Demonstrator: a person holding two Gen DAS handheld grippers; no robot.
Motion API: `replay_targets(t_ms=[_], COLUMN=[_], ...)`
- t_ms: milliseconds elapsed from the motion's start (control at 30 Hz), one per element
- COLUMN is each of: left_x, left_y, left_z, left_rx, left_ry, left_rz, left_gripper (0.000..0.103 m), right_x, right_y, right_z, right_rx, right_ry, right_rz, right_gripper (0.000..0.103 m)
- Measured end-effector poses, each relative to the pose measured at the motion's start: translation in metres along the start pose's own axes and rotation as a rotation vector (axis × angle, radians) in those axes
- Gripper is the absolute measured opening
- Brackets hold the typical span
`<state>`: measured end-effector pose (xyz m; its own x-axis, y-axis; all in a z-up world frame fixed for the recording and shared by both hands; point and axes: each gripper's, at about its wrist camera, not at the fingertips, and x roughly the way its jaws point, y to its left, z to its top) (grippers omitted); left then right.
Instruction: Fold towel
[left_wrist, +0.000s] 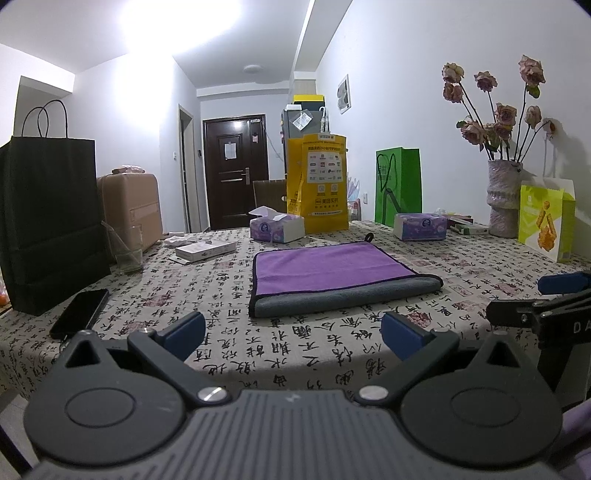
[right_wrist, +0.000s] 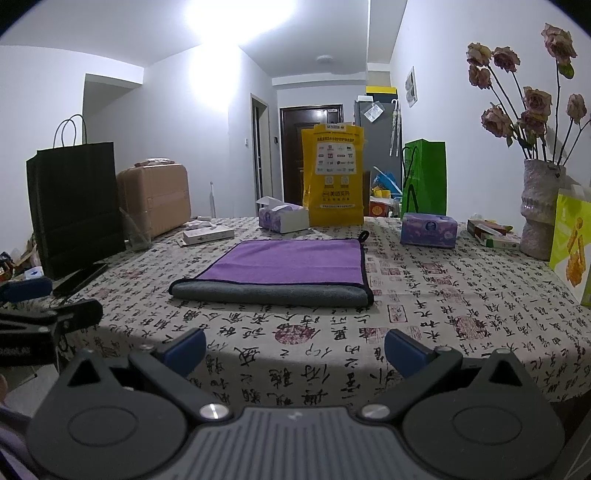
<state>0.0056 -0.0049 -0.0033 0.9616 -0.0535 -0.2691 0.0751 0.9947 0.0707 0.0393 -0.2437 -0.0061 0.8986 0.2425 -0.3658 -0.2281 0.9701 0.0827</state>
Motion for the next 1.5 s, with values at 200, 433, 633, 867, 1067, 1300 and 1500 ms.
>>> replay_targets(t_ms=[200, 433, 633, 867, 1067, 1300, 1500], left_x=[0.000, -0.001, 0.000, 0.003, 0.012, 0.028, 0.049], left_y=[0.000, 0.000, -0.001, -0.001, 0.002, 0.010, 0.018], left_z=[0.000, 0.000, -0.002, -0.002, -0.006, -0.008, -0.005], left_rx=[-0.001, 0.000, -0.002, -0.003, -0.012, -0.018, -0.045], left_ry=[0.003, 0.003, 0.011, 0.020, 0.044, 0.077, 0.101], left_rz=[-0.002, -0.004, -0.005, -0.007, -0.007, -0.018, -0.016], left_gripper=[0.103, 0.103, 0.103, 0.103, 0.103, 0.103, 0.103], right_x=[0.001, 0.002, 0.003, 0.005, 0.014, 0.029, 0.041], right_y=[0.000, -0.001, -0.001, -0.001, -0.002, -0.005, -0.012], right_z=[0.000, 0.000, -0.001, -0.003, -0.007, -0.005, -0.004], right_rx=[0.000, 0.003, 0.003, -0.002, 0.002, 0.016, 0.031], right_ry=[0.003, 0.006, 0.009, 0.015, 0.026, 0.012, -0.010], right_rz=[-0.004, -0.007, -0.008, -0.008, -0.020, -0.023, -0.045], right_gripper=[0.103, 0.103, 0.103, 0.103, 0.103, 0.103, 0.103])
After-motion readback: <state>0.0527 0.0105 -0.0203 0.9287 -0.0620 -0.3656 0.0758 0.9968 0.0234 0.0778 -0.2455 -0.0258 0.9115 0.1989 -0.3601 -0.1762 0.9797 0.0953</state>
